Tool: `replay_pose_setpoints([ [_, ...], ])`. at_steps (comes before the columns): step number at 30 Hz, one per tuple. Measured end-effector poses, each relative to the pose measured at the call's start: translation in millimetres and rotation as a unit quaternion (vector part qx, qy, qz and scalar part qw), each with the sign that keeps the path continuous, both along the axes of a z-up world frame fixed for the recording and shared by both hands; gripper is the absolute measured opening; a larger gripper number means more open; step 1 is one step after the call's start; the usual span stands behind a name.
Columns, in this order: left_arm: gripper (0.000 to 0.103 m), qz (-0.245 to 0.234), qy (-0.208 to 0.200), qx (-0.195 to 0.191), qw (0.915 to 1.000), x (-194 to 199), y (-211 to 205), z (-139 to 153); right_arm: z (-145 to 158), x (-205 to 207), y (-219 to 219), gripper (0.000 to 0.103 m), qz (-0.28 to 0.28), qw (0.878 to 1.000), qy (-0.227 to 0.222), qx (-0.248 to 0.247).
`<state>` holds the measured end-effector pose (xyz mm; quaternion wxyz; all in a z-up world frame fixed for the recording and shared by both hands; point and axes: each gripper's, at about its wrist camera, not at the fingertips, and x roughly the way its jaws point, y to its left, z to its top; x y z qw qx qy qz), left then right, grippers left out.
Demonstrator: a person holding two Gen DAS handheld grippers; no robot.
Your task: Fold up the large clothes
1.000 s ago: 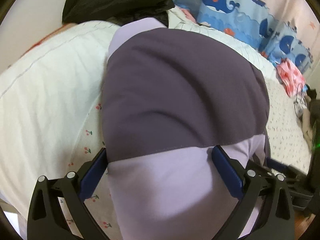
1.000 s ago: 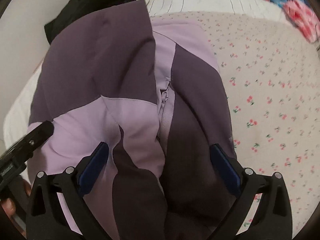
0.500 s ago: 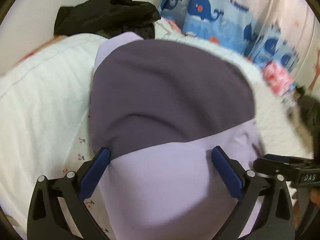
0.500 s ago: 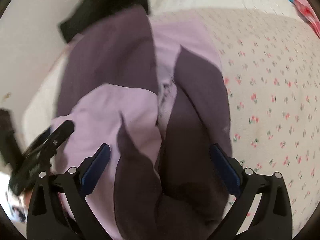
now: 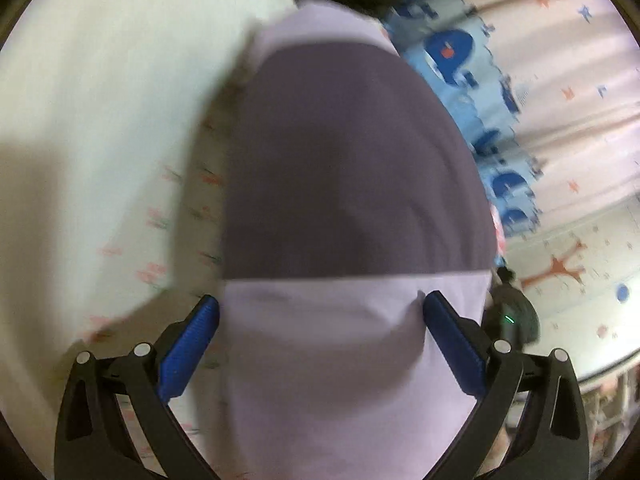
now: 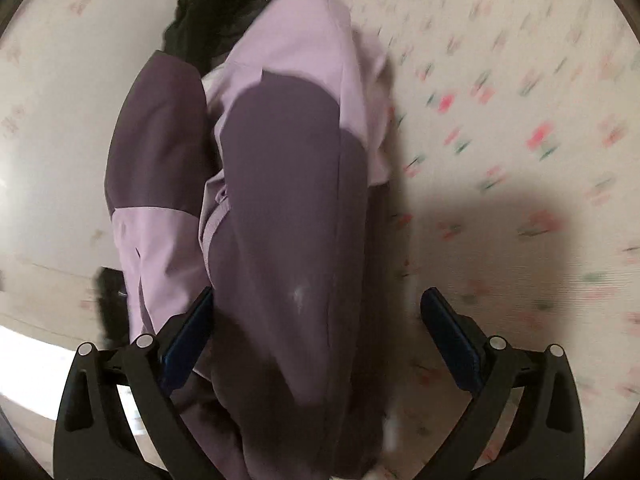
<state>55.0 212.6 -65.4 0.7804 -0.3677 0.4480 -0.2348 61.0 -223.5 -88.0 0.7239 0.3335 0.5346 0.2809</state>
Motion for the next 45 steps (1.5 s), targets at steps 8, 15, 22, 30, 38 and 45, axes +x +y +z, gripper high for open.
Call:
replay_pose_setpoints([
  [8, 0.098, -0.037, -0.092, 0.139, 0.9854, -18, -45, 67, 14, -4, 20, 0.097, 0.077, 0.991, 0.000, 0.106],
  [15, 0.098, -0.044, -0.031, 0.203, 0.9777, -6, -59, 41, 50, -24, -21, 0.097, -0.044, 0.993, -0.037, -0.101],
  [22, 0.098, -0.030, -0.047, 0.236, 0.9701, -11, -69, 49, 146, 8, 68, 0.097, -0.019, 0.941, -0.229, -0.250],
  [30, 0.098, -0.021, -0.061, 0.276, 0.9591, -11, -81, 63, 90, 28, 53, 0.097, -0.047, 0.949, -0.131, -0.283],
  [38, 0.098, 0.041, -0.160, 0.426, 0.8893, -74, -117, 108, 97, -116, 90, 0.097, -0.005, 0.906, -0.232, -0.355],
  [45, 0.098, 0.050, -0.200, 0.436, 0.8758, -141, -131, 140, 98, -147, 73, 0.097, -0.048, 0.929, -0.217, -0.296],
])
